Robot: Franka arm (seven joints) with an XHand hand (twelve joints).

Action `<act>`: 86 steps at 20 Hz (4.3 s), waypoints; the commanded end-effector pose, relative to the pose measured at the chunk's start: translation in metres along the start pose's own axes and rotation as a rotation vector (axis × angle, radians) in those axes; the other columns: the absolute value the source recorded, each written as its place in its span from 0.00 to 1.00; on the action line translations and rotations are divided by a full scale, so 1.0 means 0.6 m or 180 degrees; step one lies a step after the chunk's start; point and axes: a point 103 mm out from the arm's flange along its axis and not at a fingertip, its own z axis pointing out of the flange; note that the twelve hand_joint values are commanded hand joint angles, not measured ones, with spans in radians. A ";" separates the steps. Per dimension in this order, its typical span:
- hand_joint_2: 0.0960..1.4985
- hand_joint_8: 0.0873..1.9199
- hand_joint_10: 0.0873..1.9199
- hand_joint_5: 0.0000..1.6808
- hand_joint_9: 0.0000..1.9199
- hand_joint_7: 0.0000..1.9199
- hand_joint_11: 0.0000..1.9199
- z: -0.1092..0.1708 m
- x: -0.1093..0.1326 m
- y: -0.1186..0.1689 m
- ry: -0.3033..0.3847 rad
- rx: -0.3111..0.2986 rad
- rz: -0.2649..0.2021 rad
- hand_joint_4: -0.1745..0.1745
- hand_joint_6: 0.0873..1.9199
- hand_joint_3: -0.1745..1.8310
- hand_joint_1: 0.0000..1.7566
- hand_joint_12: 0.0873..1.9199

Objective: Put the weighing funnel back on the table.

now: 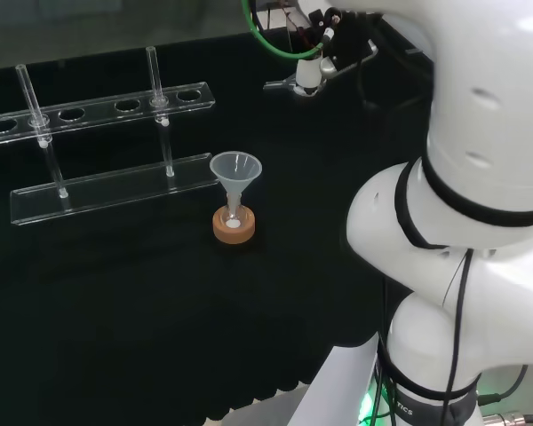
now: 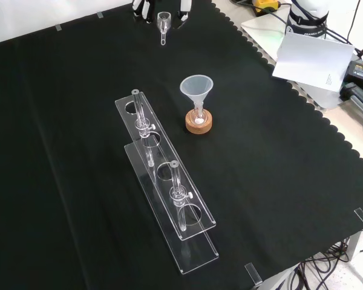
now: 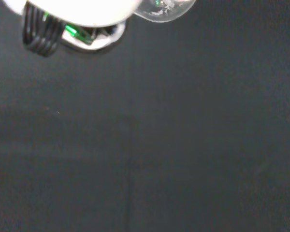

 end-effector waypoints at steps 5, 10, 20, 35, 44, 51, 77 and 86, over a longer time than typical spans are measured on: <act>0.37 0.31 0.14 0.72 0.46 0.29 0.41 0.050 -0.039 0.144 0.0046 0.0272 0.0029 0.86 0.42 0.48 0.64 0.51; 0.37 0.31 0.14 0.72 0.46 0.29 0.41 0.077 -0.043 0.175 0.0082 0.0404 0.0000 0.85 0.42 0.48 0.64 0.51; 0.37 0.31 0.14 0.72 0.46 0.29 0.41 0.099 -0.050 0.197 0.0132 0.0459 -0.0031 0.84 0.42 0.48 0.64 0.51; 0.37 0.31 0.14 0.71 0.46 0.29 0.41 0.147 -0.027 0.248 0.0153 0.0392 -0.0098 0.82 0.42 0.48 0.64 0.52; 0.37 0.31 0.14 0.71 0.46 0.29 0.41 0.174 0.018 0.296 0.0136 0.0337 -0.0195 0.79 0.42 0.48 0.64 0.52; 0.37 0.32 0.14 0.71 0.46 0.29 0.41 0.187 0.052 0.321 0.0115 0.0279 -0.0242 0.78 0.42 0.48 0.64 0.52; 0.37 0.32 0.14 0.71 0.46 0.29 0.41 0.236 0.108 0.365 0.0096 0.0308 -0.0342 0.73 0.43 0.48 0.65 0.52; 0.37 0.32 0.14 0.71 0.46 0.29 0.41 0.243 0.125 0.376 0.0096 0.0277 -0.0370 0.71 0.43 0.48 0.65 0.52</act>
